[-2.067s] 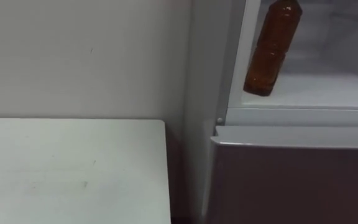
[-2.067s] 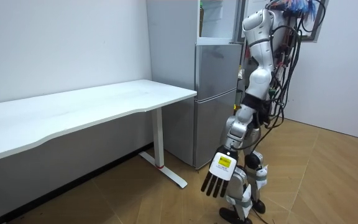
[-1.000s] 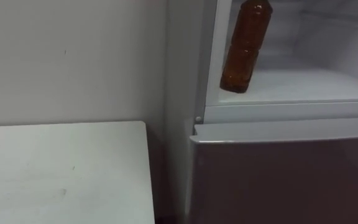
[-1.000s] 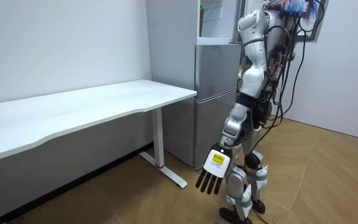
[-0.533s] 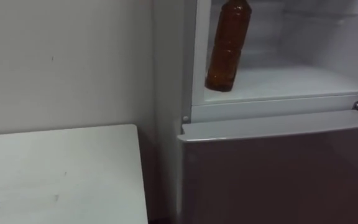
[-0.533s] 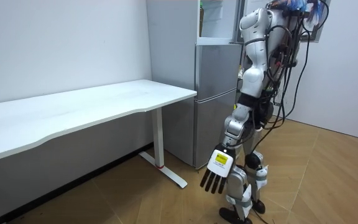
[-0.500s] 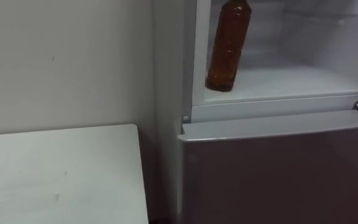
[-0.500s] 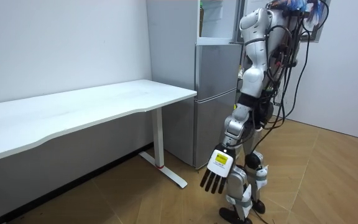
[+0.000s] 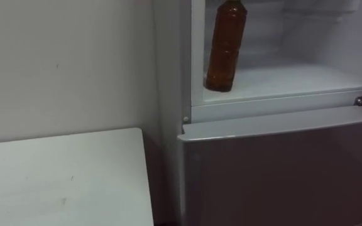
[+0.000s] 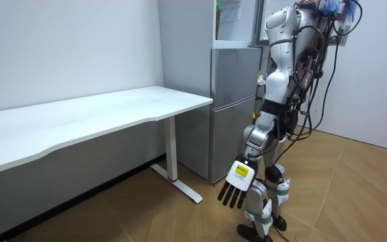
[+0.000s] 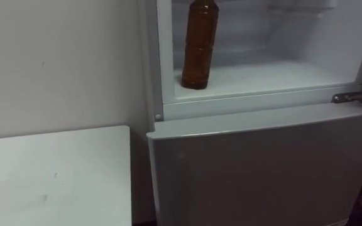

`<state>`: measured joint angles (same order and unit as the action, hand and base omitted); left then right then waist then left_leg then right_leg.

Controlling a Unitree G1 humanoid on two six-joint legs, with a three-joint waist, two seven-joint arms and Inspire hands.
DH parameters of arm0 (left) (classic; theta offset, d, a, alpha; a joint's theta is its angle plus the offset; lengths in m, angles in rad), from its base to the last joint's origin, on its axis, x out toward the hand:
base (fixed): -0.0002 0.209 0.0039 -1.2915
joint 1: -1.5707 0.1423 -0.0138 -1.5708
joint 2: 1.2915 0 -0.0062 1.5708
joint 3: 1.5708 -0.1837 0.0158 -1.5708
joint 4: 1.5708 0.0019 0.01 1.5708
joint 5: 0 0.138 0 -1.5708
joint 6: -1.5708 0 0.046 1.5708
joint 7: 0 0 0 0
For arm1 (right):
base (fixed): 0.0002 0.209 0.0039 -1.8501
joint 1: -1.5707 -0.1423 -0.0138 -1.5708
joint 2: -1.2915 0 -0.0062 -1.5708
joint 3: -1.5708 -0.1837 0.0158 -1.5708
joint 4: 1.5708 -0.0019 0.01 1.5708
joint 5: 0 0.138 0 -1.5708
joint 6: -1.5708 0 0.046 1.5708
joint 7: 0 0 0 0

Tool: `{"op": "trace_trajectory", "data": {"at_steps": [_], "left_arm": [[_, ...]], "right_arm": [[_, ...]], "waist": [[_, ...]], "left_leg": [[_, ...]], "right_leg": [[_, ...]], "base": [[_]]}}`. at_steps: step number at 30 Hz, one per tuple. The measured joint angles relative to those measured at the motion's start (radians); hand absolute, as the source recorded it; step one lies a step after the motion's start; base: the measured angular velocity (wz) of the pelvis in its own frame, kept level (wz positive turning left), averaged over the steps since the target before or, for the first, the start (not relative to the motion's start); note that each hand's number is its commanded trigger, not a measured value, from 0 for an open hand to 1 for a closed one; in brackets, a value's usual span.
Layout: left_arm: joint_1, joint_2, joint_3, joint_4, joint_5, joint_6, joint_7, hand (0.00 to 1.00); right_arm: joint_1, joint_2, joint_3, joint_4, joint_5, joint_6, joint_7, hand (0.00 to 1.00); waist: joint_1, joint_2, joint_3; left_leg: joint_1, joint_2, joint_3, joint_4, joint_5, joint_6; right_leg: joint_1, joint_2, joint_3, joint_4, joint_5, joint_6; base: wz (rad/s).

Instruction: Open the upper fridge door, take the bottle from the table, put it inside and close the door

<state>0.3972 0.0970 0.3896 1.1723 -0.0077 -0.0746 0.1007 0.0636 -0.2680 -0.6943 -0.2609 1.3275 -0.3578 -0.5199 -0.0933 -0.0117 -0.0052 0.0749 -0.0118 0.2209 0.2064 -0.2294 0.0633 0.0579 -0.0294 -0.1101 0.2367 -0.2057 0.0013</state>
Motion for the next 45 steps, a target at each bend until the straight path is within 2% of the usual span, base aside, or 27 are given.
{"op": "trace_trajectory", "data": {"at_steps": [3, 8, 13, 18, 20, 22, 25, 26, 28, 30, 32, 35, 40, 42, 45], "left_arm": [[-0.013, 0.002, 0.000, 0.017, 0.001, -0.014, 0.000, 0.00], [-0.015, 0.002, -0.009, 0.027, 0.000, -0.014, -0.006, 0.00], [-0.015, 0.003, -0.049, 0.031, 0.001, -0.013, -0.015, 0.00], [-0.039, 0.003, -0.097, 0.027, 0.001, -0.011, -0.025, 0.00], [-0.050, 0.004, -0.120, 0.027, 0.000, -0.010, -0.025, 0.00], [-0.056, 0.008, -0.152, 0.024, -0.001, -0.010, -0.025, 0.00], [-0.056, 0.012, -0.202, 0.021, -0.001, -0.003, -0.023, 0.00], [-0.056, 0.012, -0.209, 0.018, -0.001, 0.002, -0.023, 0.00], [-0.053, 0.011, -0.234, 0.016, 0.001, 0.018, -0.023, 0.00], [-0.053, 0.011, -0.248, 0.016, 0.000, 0.033, -0.023, 0.00], [-0.054, 0.011, -0.254, 0.016, 0.000, 0.040, -0.023, 0.00], [-0.058, 0.008, -0.280, 0.011, 0.000, 0.048, -0.020, 0.00], [-0.079, 0.011, -0.321, 0.003, 0.000, 0.049, -0.013, 0.00], [-0.079, 0.011, -0.342, -0.008, 0.000, 0.049, -0.004, 0.00], [-0.079, 0.012, -0.353, -0.013, 0.000, 0.051, -0.003, 0.00]], "right_arm": [[0.025, 0.000, 0.028, 0.000, 0.000, -0.003, 0.029, 0.00], [0.041, 0.009, 0.127, -0.002, -0.001, -0.004, 0.077, 0.00], [0.095, 0.043, 0.232, -0.073, -0.001, -0.001, 0.114, 0.00], [0.097, 0.062, 0.297, -0.079, -0.003, 0.003, 0.165, 0.00], [0.097, 0.063, 0.346, -0.096, -0.040, 0.033, 0.237, 0.00], [0.097, 0.063, 0.439, -0.147, -0.088, 0.078, 0.339, 0.00], [0.095, 0.063, 0.546, -0.170, -0.124, 0.130, 0.438, 0.00], [0.095, 0.064, 0.560, -0.170, -0.133, 0.141, 0.452, 0.00], [0.095, 0.066, 0.596, -0.170, -0.170, 0.187, 0.508, 0.00], [0.096, 0.069, 0.597, -0.170, -0.187, 0.213, 0.546, 0.00], [0.096, 0.070, 0.598, -0.170, -0.193, 0.220, 0.576, 0.00], [0.096, 0.071, 0.609, -0.169, -0.195, 0.227, 0.612, 0.00], [0.096, 0.071, 0.662, -0.165, -0.199, 0.229, 0.671, 0.00], [0.096, 0.072, 0.689, -0.164, -0.201, 0.242, 0.695, 0.00], [0.097, 0.073, 0.707, -0.159, -0.265, 0.250, 0.723, 0.00]], "waist": [[0.016, 0.002, 0.0001], [0.016, 0.001, -0.0001], [0.026, 0.000, 0.0001], [0.044, 0.005, -0.0018], [0.051, 0.010, -0.0030], [0.074, 0.018, -0.0094], [0.097, 0.019, -0.0116], [0.103, 0.018, -0.0115], [0.114, 0.019, -0.0126], [0.123, 0.018, -0.0109], [0.129, 0.022, -0.0114], [0.130, 0.026, -0.0077], [0.129, 0.033, -0.0041], [0.130, 0.033, -0.0033], [0.128, 0.032, -0.0026]], "left_leg": [[0.004, 0.001, 0.007, -0.002, 0.000, 0.000], [0.007, 0.004, 0.020, -0.002, 0.000, 0.000], [0.003, 0.004, 0.016, 0.007, -0.001, 0.001], [-0.027, 0.006, 0.007, 0.031, -0.007, 0.005], [-0.033, 0.006, 0.005, 0.032, -0.006, 0.005], [-0.031, 0.007, 0.005, 0.030, -0.007, 0.005], [-0.027, 0.006, -0.010, 0.030, -0.007, 0.006], [-0.029, 0.005, -0.014, 0.030, -0.007, 0.006], [-0.034, 0.002, -0.030, 0.032, -0.007, 0.006], [-0.035, 0.001, -0.035, 0.032, -0.007, 0.007], [-0.035, 0.001, -0.036, 0.030, -0.007, 0.007], [-0.035, 0.001, -0.036, 0.025, -0.007, 0.007], [-0.037, 0.002, -0.036, 0.023, -0.007, 0.007], [-0.037, 0.002, -0.037, 0.023, -0.007, 0.007], [-0.038, 0.002, -0.037, 0.023, -0.008, 0.007]], "right_leg": [[-0.004, 0.003, 0.012, 0.006, -0.001, -0.001], [-0.003, 0.006, 0.025, 0.013, 0.000, -0.002], [-0.008, 0.004, 0.020, 0.013, -0.001, -0.001], [-0.021, 0.005, 0.014, 0.006, 0.007, 0.001], [-0.023, 0.006, 0.015, 0.003, 0.014, 0.002], [-0.021, 0.007, 0.016, 0.000, 0.014, 0.003], [-0.001, 0.009, 0.007, -0.018, 0.016, 0.004], [-0.001, 0.008, 0.002, -0.018, 0.016, 0.004], [0.004, 0.004, -0.014, -0.020, 0.016, 0.005], [0.010, 0.003, -0.026, -0.028, 0.016, 0.005], [0.013, 0.003, -0.029, -0.032, 0.016, 0.005], [0.016, 0.003, -0.029, -0.032, 0.016, 0.005], [0.015, 0.005, -0.030, -0.031, 0.016, 0.005], [0.015, 0.004, -0.031, -0.031, 0.016, 0.005], [0.014, 0.004, -0.032, -0.031, 0.017, 0.005]], "base": [[-0.11], [-0.09], [0.02], [0.05], [0.00], [0.02], [0.16], [0.26], [0.23], [0.14], [0.07], [0.00], [0.00], [0.00], [0.00]]}}
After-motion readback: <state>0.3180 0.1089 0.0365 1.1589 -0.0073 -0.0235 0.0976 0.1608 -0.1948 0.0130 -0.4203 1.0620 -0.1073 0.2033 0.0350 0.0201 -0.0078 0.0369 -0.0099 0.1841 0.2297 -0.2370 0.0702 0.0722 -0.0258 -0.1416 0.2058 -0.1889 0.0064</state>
